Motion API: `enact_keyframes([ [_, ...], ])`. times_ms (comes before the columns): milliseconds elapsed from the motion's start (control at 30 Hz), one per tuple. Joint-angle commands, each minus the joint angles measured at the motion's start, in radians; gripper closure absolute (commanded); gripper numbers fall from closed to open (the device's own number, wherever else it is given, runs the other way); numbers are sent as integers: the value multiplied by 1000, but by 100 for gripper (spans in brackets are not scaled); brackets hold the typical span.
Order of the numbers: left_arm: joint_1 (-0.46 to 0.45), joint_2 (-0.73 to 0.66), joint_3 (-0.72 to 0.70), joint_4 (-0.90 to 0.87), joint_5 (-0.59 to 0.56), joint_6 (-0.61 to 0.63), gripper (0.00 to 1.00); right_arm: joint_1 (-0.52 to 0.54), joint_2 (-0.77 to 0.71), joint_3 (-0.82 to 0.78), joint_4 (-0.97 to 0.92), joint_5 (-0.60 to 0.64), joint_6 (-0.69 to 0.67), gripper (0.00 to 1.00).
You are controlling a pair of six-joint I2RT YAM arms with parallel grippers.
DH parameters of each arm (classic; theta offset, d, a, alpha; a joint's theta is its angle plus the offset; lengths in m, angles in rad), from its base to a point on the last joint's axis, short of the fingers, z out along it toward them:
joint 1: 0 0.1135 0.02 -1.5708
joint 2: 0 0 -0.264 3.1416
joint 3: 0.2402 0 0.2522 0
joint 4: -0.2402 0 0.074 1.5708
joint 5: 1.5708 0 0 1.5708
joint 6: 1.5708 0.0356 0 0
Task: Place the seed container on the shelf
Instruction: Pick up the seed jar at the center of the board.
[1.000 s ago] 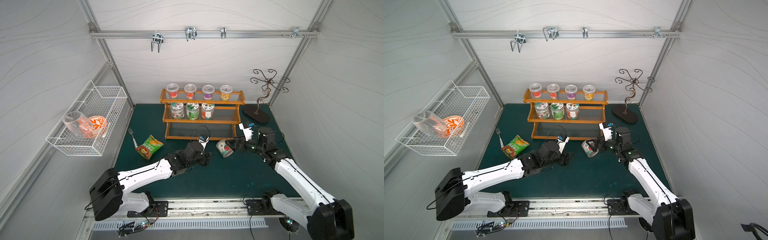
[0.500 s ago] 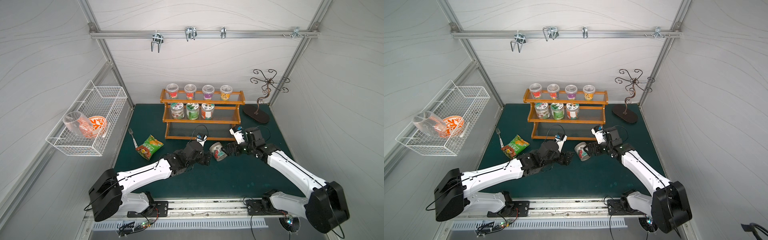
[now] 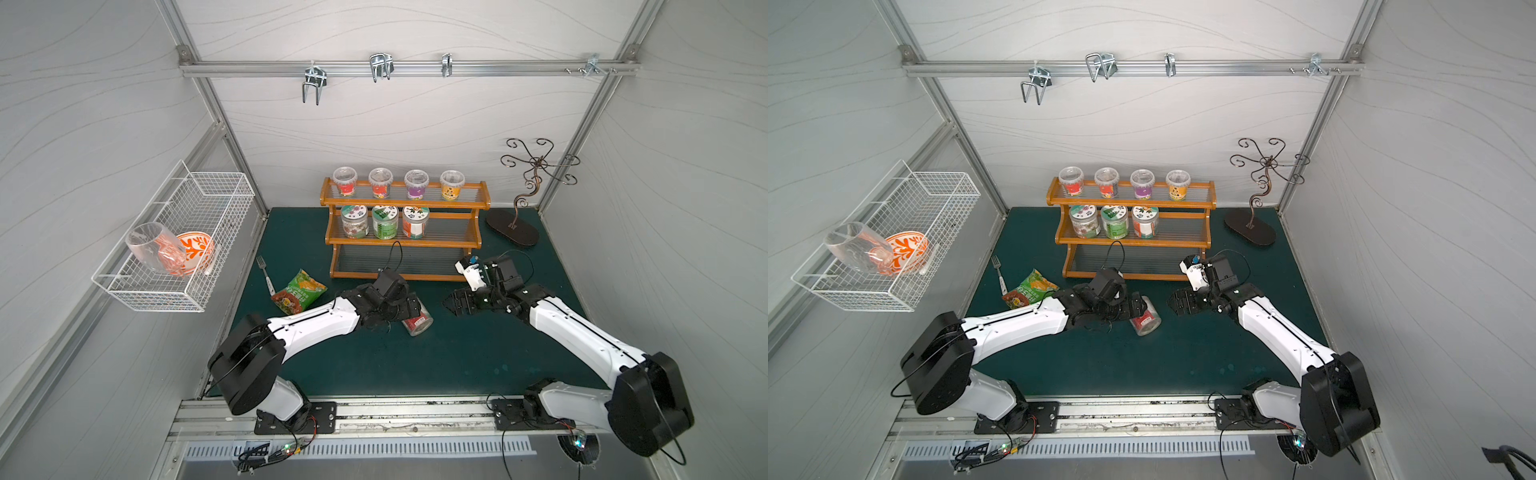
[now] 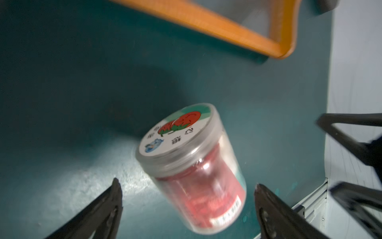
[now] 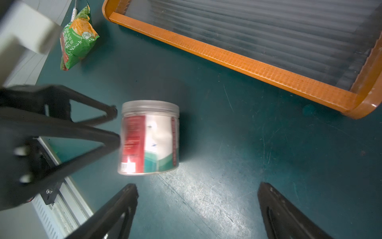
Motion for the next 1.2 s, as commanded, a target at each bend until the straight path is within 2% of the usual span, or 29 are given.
enact_keyframes([
  [0, -8, 30, 86, -78, 6, -54, 0, 3, -6, 24, -31, 10, 3, 5],
  [233, -12, 113, 153, -168, -10, -78, 0, 3, -16, 22, -29, 17, 4, 5],
  [600, -8, 221, 198, -163, -18, -121, 1, 4, -26, 13, -33, 32, -9, 5],
  [667, -8, 222, 201, -167, -28, -116, 6, 2, -30, 12, -34, 32, -9, 4],
  [800, -3, 214, 184, -148, -33, -104, 26, 0, -38, 7, -26, 23, -7, 4],
  [900, -2, 200, 158, -117, -35, -82, 36, -1, -38, 6, -22, 4, 0, 4],
  [1167, -1, 90, 23, 90, -30, 102, 40, -63, -76, -6, 19, -152, 59, 4],
])
